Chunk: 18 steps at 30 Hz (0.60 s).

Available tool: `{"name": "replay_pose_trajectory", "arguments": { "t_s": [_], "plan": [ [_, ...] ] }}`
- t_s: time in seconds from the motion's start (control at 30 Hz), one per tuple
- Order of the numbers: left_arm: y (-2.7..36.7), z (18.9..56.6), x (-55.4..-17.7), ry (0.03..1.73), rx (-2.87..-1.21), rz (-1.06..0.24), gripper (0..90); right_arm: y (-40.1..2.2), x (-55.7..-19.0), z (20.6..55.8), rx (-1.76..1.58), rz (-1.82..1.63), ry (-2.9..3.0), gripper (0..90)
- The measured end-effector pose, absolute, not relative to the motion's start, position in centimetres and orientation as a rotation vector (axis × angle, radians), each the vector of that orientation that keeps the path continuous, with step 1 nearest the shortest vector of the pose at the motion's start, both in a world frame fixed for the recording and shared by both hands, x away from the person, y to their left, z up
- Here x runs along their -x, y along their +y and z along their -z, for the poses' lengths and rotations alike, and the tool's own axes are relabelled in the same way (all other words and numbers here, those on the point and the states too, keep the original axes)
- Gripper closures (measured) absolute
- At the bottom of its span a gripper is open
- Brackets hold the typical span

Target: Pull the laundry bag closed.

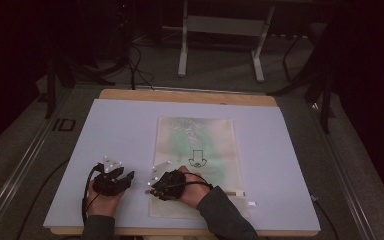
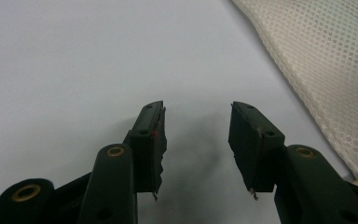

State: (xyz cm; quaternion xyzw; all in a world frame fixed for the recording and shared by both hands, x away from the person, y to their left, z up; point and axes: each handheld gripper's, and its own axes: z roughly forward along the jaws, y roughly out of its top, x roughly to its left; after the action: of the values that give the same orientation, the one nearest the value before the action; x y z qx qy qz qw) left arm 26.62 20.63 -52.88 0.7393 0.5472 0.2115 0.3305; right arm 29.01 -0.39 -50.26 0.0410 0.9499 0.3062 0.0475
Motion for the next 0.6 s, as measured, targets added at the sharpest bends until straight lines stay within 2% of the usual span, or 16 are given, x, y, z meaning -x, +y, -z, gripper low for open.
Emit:
{"name": "replay_pose_trajectory", "arguments": {
  "t_s": [0.6],
  "plan": [
    [20.7, 52.9, -26.6, 1.431, -1.926, -0.551, 55.0, 2.0, -29.3, 50.9, -0.102, -0.89, 2.915, 77.1]
  ]
}}
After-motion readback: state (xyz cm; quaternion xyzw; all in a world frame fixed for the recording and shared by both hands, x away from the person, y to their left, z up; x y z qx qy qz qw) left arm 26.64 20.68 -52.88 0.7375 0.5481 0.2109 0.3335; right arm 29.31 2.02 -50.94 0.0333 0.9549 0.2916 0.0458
